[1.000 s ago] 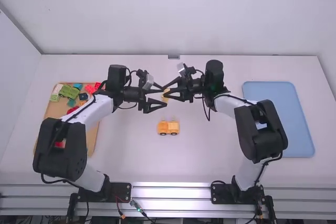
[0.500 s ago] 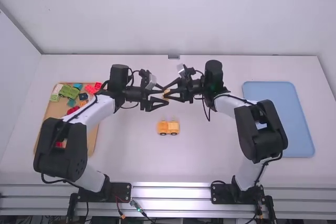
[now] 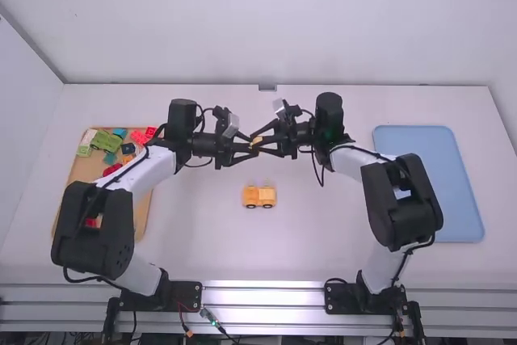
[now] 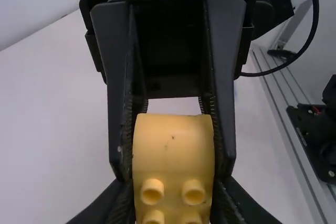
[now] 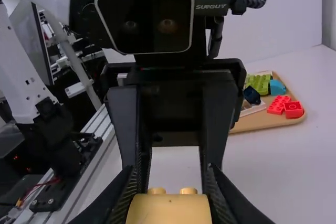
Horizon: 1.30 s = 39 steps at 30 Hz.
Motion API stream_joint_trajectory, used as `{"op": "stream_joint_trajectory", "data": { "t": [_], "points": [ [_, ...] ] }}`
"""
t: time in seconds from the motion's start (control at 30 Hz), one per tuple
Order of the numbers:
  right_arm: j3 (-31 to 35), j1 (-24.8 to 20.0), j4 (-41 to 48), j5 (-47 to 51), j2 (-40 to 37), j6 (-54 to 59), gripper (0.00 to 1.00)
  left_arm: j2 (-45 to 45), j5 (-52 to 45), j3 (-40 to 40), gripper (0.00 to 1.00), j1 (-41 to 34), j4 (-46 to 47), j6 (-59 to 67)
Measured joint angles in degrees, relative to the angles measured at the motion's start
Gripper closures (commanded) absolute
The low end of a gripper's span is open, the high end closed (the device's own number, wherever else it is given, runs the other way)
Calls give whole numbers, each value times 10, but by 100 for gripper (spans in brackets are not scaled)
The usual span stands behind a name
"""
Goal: Assemble lego blocks to make yellow taxi
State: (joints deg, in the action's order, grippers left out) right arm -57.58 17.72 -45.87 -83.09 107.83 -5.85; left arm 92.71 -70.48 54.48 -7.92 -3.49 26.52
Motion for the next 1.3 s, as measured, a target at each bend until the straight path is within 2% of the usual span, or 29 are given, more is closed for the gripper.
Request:
{"op": "stream_joint_trajectory", "data": {
  "t": [0.2,0.3,0.33,0.37,0.4,0.43,0.57,0.7,0.8,0.93,1.0,1.07,1.17,1.3],
  "points": [
    [0,-1,-1,-1,0,0,77,0,0,0,74,-2,0,1],
    [0,-2,0,0,0,-3,46,0,0,0,76,-2,0,1],
    [0,-2,-1,1,0,-2,29,0,1,0,76,-2,0,3],
    [0,-2,-2,4,0,-1,20,0,2,0,76,-2,0,3],
    [0,-2,-2,6,0,0,17,0,2,0,76,-2,0,3],
    [0,-3,-1,12,0,-2,1,0,3,0,76,-2,3,3],
    [-3,-15,0,22,0,-3,1,0,41,0,76,-2,36,-1],
    [-10,-49,0,27,0,-16,1,0,139,10,86,-2,130,-17],
    [-10,-81,20,45,0,-23,1,0,216,33,88,-3,220,-31],
    [-10,-114,76,97,0,-22,1,0,341,75,94,-3,329,-118],
    [-10,-120,97,122,0,-16,1,0,407,83,98,-5,358,-173],
    [-10,-120,105,148,0,-10,1,0,486,83,98,-11,384,-246],
    [-10,-118,105,176,0,-8,1,0,570,71,98,-30,399,-335],
    [-10,-118,105,200,0,-8,1,0,628,46,98,-57,399,-409]
  ]
}}
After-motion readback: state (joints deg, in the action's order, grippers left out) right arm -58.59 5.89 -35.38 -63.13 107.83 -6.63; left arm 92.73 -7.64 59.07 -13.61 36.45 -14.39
